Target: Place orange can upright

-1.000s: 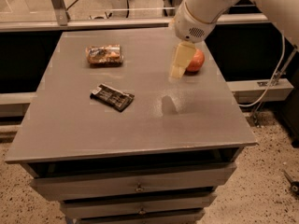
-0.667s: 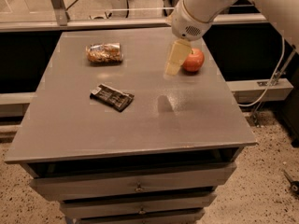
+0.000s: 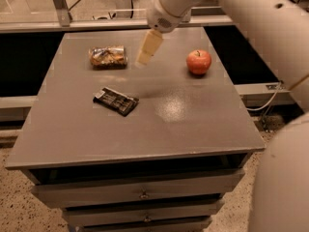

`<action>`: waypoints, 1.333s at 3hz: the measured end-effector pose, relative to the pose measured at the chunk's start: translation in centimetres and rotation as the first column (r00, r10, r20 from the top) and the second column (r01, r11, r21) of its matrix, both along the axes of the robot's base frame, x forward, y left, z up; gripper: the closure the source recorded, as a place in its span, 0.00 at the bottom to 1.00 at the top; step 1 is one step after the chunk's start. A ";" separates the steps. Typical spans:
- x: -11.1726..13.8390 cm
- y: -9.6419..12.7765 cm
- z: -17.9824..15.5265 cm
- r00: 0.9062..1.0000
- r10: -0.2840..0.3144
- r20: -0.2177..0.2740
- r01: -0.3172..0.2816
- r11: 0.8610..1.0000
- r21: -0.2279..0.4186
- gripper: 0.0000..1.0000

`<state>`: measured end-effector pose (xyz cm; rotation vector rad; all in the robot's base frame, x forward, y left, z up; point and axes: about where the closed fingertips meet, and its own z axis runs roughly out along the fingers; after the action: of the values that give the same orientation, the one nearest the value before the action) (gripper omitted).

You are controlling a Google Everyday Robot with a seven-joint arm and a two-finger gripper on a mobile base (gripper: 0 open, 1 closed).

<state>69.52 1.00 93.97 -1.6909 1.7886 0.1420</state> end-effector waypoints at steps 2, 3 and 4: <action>3.0 7.8 -3.6 0.996 0.039 -0.077 -0.036 0.999 0.041 0.00; 4.2 10.2 -4.8 0.995 0.057 -0.084 -0.057 0.998 0.009 0.00; 5.3 11.6 -5.3 0.994 0.069 -0.083 -0.074 0.996 -0.049 0.00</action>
Offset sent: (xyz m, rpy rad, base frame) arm 0.0444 0.1217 -0.0571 0.0437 0.1220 0.0552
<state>74.83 12.59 88.71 -1.8107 1.8056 0.1997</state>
